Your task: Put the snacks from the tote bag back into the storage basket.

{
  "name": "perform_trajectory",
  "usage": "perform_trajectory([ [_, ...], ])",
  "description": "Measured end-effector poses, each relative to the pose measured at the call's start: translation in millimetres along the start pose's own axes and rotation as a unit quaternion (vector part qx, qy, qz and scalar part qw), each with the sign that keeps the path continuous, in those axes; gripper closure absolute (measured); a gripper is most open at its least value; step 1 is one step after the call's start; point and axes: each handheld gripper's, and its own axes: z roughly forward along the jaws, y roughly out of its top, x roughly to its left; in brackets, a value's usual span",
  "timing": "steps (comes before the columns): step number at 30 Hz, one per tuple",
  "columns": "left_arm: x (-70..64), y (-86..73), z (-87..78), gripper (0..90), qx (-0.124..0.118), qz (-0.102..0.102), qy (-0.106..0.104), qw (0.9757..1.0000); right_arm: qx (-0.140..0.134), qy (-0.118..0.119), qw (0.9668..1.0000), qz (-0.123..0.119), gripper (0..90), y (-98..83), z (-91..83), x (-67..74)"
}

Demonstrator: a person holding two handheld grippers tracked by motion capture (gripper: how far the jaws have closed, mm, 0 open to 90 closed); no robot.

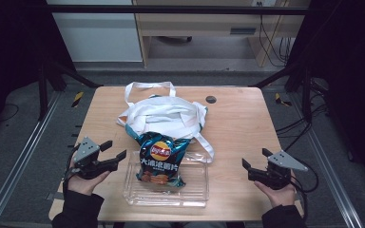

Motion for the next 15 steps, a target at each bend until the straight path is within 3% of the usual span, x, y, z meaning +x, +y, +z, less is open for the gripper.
perform_trajectory([
  [8, 12.7, -13.4, 3.0, 35.1, 0.016, -0.003, 0.024, 0.9996, 0.019, -0.012, 0.9997, 0.012, 15.8, -5.8, 2.6, -7.4],
  [15, 23.1, -24.6, 5.9, 35.7, 0.029, -0.014, 0.039, 0.9987, 0.025, -0.016, 0.9995, 0.001, 15.3, -6.9, 4.4, -6.2],
])
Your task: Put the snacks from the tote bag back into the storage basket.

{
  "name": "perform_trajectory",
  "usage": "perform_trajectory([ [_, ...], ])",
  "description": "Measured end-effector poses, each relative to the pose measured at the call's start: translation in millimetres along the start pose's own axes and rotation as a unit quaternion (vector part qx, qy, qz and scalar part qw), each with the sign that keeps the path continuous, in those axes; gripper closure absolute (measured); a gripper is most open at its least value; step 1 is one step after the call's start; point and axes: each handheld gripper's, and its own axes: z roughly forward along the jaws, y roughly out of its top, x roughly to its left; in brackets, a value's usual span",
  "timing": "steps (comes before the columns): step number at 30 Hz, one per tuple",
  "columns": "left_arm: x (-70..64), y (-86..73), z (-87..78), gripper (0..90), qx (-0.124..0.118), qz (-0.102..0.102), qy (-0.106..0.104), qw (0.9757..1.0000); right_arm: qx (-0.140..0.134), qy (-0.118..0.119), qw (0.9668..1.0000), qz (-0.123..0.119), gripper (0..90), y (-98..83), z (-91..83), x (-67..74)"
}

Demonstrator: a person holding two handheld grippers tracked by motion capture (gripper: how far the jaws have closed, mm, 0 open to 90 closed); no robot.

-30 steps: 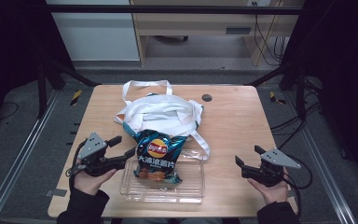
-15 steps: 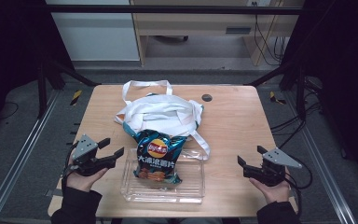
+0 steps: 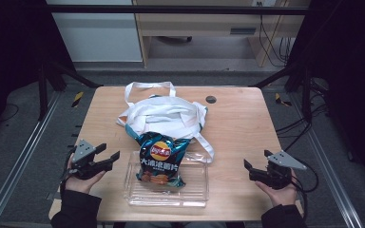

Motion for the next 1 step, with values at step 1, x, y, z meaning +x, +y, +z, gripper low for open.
perform_trajectory([
  [1, 1.7, -1.2, 0.3, 35.9, 0.001, -0.004, 0.002, 1.0000, -0.001, 0.000, 1.0000, -0.001, 15.3, -0.1, 0.2, -0.1],
])
